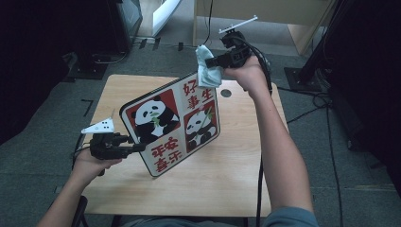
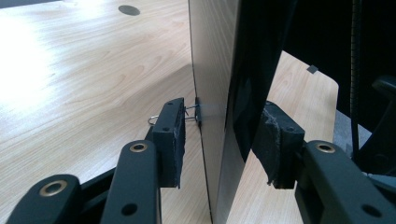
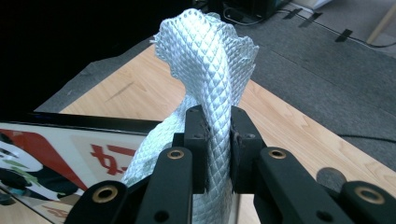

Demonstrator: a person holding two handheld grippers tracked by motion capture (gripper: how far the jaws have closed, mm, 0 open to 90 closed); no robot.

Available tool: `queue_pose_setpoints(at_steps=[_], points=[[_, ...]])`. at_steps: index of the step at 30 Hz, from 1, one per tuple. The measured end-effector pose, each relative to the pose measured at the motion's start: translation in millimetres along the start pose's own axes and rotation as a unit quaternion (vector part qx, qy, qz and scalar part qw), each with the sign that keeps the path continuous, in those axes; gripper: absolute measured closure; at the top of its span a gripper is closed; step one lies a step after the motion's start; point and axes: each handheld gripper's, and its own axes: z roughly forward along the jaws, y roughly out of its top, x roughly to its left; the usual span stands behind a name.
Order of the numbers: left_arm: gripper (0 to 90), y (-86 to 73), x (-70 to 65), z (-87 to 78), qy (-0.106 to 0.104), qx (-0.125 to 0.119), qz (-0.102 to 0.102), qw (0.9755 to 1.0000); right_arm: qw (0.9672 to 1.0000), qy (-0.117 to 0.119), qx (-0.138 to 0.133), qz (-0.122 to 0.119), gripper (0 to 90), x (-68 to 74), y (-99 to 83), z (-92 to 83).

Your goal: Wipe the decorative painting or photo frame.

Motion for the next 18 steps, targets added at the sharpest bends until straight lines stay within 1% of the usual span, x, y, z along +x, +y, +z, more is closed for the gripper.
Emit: queue_pose_setpoints(at_steps=[2,5,10,18], points=[[57.7,-0.2,-0.5,0.1,0.001,-0.001,0.005,1.0000,1.0000,-0.007,0.001,0.005,80.4,-4.0,-1.6,-1.2],[59.3,-0.1,-1.1,0.5,0.000,-0.002,0.007,1.0000,0.9999,-0.010,0.001,0.012,80.5,-9.1,-4.5,-2.3],[61.7,0.1,-0.9,0.5,0.001,-0.002,0.005,1.0000,0.9998,-0.015,0.000,0.015,80.6,-14.6,-8.9,-3.4],[64.8,0.5,-1.2,0.3,0.003,0.001,0.008,1.0000,0.9995,-0.021,0.003,0.021,80.6,-22.5,-15.5,-3.1]])
